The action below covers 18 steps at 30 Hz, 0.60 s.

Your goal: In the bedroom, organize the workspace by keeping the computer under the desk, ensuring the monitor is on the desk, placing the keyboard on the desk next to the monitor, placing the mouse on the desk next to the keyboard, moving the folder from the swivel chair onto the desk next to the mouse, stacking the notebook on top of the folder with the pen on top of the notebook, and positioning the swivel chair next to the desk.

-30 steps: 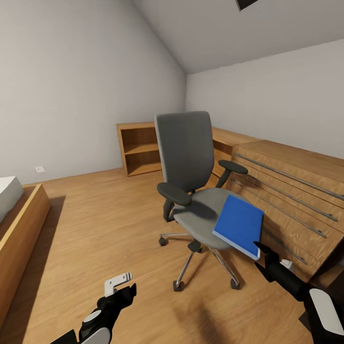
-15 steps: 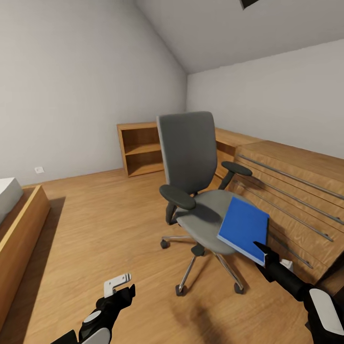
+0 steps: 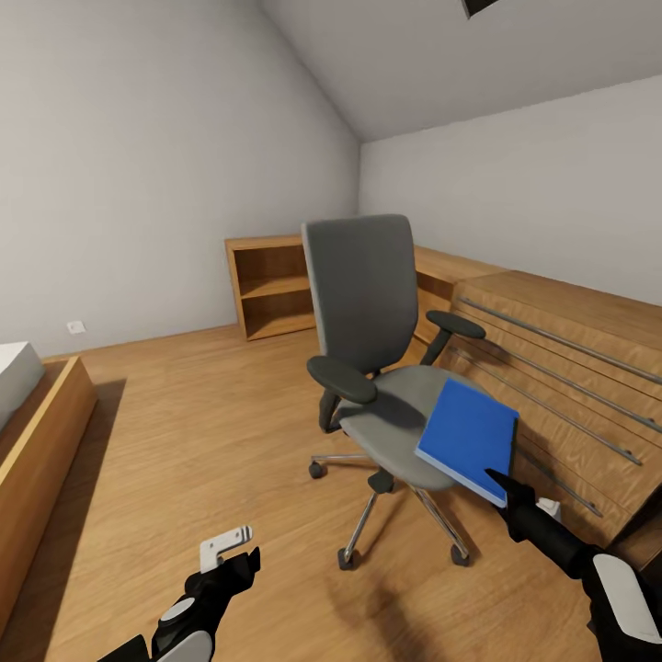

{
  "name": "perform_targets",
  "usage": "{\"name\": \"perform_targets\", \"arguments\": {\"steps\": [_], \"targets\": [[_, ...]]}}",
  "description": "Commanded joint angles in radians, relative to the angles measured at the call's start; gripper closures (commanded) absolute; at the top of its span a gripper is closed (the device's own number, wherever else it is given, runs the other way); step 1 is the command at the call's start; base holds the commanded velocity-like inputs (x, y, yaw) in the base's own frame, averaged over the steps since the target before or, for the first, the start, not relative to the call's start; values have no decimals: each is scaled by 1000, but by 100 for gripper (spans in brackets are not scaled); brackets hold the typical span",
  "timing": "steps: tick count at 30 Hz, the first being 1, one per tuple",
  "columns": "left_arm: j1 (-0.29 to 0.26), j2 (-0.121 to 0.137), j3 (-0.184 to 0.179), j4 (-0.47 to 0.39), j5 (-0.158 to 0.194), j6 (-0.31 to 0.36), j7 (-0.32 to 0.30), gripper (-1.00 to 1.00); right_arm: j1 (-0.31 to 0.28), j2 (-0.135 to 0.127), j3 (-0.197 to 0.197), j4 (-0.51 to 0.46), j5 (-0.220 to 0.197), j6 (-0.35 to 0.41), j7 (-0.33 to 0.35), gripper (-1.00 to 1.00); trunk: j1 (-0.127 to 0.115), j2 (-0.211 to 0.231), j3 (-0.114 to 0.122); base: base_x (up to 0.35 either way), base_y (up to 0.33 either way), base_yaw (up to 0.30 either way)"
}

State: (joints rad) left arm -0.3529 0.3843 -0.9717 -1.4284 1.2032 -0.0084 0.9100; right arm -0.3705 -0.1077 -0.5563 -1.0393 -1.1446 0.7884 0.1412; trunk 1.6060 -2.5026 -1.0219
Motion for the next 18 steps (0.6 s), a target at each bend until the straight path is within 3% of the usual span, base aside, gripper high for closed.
{"name": "perform_targets", "arguments": {"steps": [1,12,18], "targets": [[-1,1,-2,-1,5,-1,5,-100,-1,0,2,1,17,4,6,100,0,0,-1,0,0,0],[-1,1,-2,-1,3,-1,4,-100,-1,0,10,1,17,3,7,100,0,0,-1,0,0,0],[-1,1,-2,-1,3,-2,5,-100,-1,0,10,1,17,3,8,100,-3,1,22,0,0,0]]}}
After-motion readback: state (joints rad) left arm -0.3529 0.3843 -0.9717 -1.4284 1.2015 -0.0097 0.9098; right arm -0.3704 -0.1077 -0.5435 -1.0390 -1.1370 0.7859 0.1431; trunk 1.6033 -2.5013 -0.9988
